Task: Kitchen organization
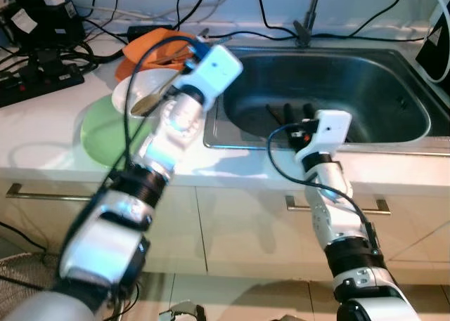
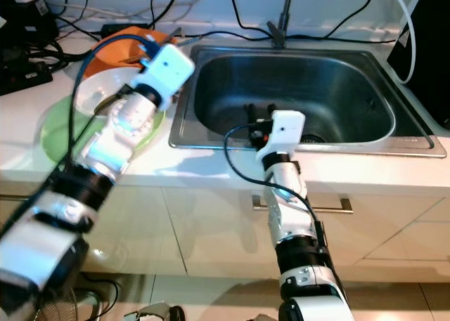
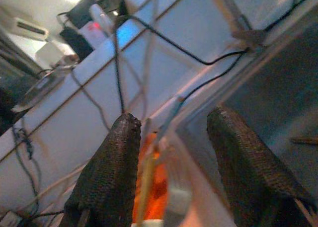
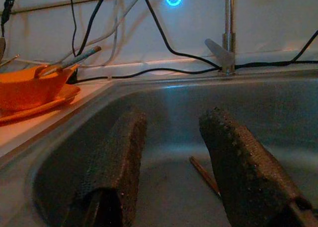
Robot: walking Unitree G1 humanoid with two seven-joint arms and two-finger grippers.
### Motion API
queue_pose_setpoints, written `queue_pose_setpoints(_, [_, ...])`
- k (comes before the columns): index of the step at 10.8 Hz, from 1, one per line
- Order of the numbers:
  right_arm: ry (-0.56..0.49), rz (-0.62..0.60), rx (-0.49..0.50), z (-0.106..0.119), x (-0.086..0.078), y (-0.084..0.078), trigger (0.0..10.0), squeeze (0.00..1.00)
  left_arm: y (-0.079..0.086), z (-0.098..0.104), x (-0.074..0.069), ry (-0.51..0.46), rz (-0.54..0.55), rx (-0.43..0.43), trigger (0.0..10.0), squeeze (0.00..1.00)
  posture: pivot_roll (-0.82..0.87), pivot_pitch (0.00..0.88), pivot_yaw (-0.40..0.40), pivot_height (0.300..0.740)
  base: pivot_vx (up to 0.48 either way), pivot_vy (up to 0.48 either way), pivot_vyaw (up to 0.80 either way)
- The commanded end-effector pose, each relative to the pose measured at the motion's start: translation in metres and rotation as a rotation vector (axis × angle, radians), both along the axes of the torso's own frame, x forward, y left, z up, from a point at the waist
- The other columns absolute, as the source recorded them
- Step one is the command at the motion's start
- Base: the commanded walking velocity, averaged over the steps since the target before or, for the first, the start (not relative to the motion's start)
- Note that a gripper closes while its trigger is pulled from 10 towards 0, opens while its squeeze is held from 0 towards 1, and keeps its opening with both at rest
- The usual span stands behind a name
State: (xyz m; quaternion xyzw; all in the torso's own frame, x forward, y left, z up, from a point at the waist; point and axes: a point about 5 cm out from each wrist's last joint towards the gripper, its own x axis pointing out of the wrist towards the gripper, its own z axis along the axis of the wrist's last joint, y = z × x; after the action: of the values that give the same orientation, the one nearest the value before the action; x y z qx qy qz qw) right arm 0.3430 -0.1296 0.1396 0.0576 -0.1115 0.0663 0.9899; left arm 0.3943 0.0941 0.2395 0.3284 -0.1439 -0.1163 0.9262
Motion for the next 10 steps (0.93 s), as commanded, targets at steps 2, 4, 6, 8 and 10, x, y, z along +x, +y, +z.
queue_pose_setpoints(2, [0.016,0.0,0.011,-0.003,-0.002,0.001,10.0,0.0,0.045,0.017,0.016,0.047,0.041,0.015,10.0,0.0,0.05,0.016,0.051,0.74,0.0,0.0,0.0])
queue_pose_setpoints(4, [0.018,-0.005,0.018,-0.003,-0.002,0.002,10.0,0.0,0.072,0.025,0.021,0.152,0.002,-0.056,10.0,0.0,0.05,0.019,0.059,0.74,0.0,0.0,0.0])
queue_pose_setpoints(6, [0.019,-0.012,0.023,-0.003,-0.002,0.001,10.0,0.0,0.087,0.023,0.019,0.285,-0.12,-0.087,10.0,0.0,0.05,0.025,0.069,0.74,0.0,0.0,0.0])
queue_pose_setpoints(8, [0.022,-0.021,0.031,-0.003,-0.002,0.0,10.0,0.0,0.106,0.022,0.013,0.386,-0.22,-0.091,10.0,0.0,0.05,0.031,0.075,0.74,0.0,0.0,0.0])
queue_pose_setpoints(10, [0.024,-0.024,0.036,-0.004,-0.003,0.001,10.0,0.0,0.118,0.017,0.01,0.449,-0.222,-0.046,10.0,0.0,0.05,0.037,0.077,0.74,0.0,0.0,0.0])
